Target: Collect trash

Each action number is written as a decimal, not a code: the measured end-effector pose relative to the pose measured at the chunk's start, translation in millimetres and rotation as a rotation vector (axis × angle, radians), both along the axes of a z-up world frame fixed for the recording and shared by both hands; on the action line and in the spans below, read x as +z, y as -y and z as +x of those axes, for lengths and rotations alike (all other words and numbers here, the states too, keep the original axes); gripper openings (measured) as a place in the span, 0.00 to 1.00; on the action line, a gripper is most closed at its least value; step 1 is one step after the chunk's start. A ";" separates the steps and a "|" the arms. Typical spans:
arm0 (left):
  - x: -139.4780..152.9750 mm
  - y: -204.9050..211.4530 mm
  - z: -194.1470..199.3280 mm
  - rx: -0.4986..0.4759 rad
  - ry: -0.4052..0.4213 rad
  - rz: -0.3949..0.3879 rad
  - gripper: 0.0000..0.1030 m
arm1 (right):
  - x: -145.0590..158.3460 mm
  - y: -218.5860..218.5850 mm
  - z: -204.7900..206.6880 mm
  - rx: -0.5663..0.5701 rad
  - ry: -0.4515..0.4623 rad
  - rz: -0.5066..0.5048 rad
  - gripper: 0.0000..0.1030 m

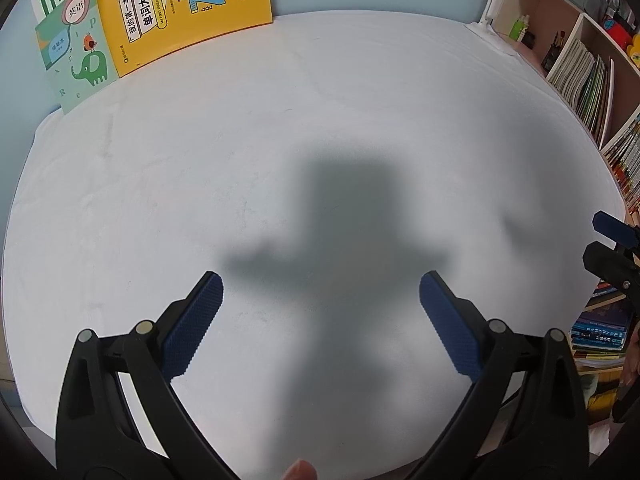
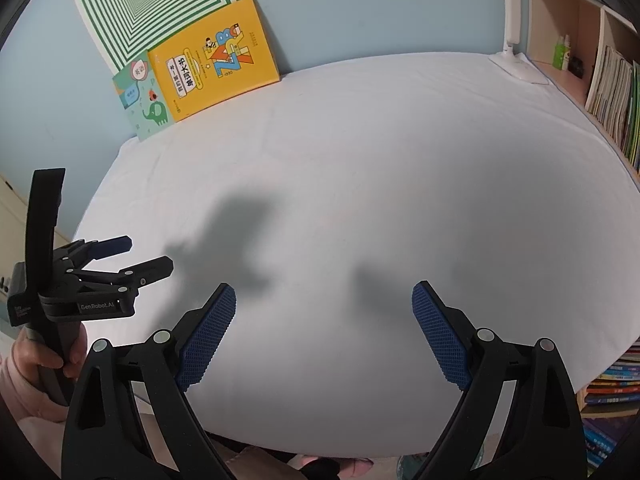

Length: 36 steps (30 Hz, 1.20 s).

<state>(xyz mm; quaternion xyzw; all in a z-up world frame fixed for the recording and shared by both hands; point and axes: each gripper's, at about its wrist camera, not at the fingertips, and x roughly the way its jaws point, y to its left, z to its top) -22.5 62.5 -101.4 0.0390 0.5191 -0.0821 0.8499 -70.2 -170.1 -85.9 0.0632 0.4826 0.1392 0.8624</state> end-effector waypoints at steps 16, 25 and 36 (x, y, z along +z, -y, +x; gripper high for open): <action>-1.6 -3.4 2.0 -0.023 0.012 0.024 0.94 | -0.3 -1.0 -2.3 0.008 -0.005 -0.006 0.87; -2.9 -6.3 4.1 -0.015 0.036 0.043 0.94 | -0.4 -1.3 -2.0 0.008 -0.005 -0.009 0.87; -9.7 -8.4 8.2 -0.010 0.002 0.066 0.94 | 0.4 -2.0 -1.0 0.007 -0.005 -0.014 0.87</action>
